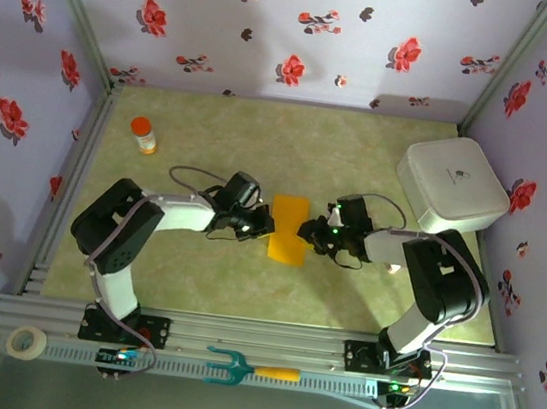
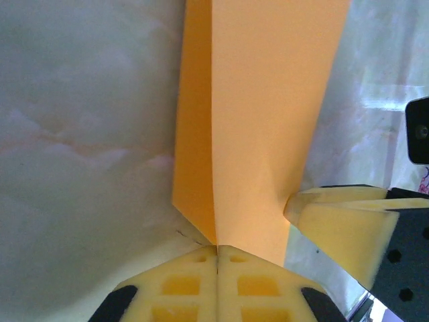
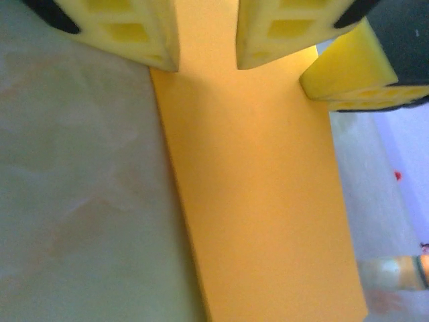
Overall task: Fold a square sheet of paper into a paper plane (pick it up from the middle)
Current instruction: Third fold the triangle at the center of the table.
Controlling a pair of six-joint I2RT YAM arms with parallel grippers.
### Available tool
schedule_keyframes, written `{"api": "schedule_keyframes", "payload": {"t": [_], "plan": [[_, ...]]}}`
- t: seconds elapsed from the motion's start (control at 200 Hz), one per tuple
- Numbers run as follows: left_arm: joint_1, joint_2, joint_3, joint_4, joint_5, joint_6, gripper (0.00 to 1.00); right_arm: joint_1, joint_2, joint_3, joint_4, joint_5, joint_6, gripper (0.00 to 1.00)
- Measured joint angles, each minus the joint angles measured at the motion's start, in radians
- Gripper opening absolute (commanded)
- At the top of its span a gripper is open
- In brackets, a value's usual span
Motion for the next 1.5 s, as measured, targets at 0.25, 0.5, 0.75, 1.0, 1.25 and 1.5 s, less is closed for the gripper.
{"api": "schedule_keyframes", "payload": {"t": [0.25, 0.5, 0.75, 1.0, 1.25, 1.5], "plan": [[0.009, -0.088, -0.061, 0.017, 0.001, -0.035, 0.02, 0.043, -0.169, -0.007, -0.022, 0.039, -0.084, 0.45], [0.023, -0.112, -0.090, 0.016, 0.001, -0.048, 0.01, 0.317, -0.308, -0.010, -0.092, 0.301, -0.381, 0.47], [0.024, -0.116, -0.090, 0.013, 0.001, -0.048, 0.01, 0.573, -0.349, -0.114, -0.014, 0.586, -0.729, 0.60], [0.024, -0.117, -0.090, 0.012, 0.001, -0.048, 0.01, 0.697, -0.278, -0.115, 0.050, 0.818, -0.964, 0.61], [0.024, -0.117, -0.090, 0.009, 0.001, -0.048, 0.01, 0.753, -0.177, -0.110, 0.121, 0.987, -1.070, 0.60], [0.024, -0.117, -0.090, 0.009, 0.001, -0.048, 0.00, 0.775, -0.129, -0.102, 0.173, 1.092, -1.110, 0.53]]}}
